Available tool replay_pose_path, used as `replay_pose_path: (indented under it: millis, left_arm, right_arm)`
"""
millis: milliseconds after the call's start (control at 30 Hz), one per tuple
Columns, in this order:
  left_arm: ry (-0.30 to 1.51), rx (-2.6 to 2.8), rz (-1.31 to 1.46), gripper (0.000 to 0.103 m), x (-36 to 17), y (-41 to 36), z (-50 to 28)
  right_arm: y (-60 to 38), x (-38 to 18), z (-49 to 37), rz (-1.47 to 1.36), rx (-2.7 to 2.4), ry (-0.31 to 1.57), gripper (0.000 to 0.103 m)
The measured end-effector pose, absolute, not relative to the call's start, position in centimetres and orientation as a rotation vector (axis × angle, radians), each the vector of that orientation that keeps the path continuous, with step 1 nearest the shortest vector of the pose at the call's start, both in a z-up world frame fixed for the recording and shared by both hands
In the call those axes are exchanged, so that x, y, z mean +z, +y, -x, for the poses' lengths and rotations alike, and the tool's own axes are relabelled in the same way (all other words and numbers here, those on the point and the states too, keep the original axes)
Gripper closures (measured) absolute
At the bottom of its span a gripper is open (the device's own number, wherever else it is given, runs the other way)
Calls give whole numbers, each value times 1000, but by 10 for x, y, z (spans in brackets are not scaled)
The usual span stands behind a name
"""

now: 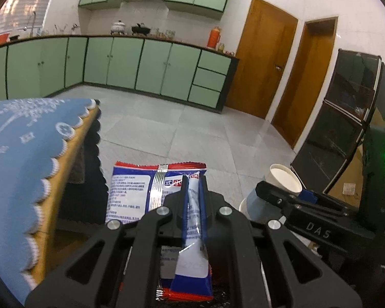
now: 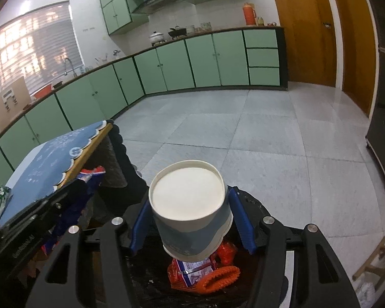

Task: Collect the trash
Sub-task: 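Carry wrapper and cup over the bin and open both grippers, then move both grippers back toward the tissue and milk carton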

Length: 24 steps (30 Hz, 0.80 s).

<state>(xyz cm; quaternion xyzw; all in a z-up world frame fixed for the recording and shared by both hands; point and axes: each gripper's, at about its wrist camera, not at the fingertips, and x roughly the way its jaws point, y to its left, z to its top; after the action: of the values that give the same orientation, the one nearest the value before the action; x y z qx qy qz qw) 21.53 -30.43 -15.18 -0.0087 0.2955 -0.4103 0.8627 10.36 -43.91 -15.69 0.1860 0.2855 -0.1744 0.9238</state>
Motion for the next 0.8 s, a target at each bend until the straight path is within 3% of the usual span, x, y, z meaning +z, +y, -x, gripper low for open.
replay_pose_path:
  millis: [200, 567, 800]
  left_arm:
    - [634, -848, 1, 76, -158, -317, -220]
    - [589, -806, -4, 73, -137, -296, -212]
    - [528, -655, -5, 68, -97, -218, -205]
  right_arm:
    - [-450, -162, -107, -399, -353, 597, 40]
    - [-445, -140, -98, -395, -366, 539, 36]
    - [-399, -103, -100, -352, -304, 495, 34]
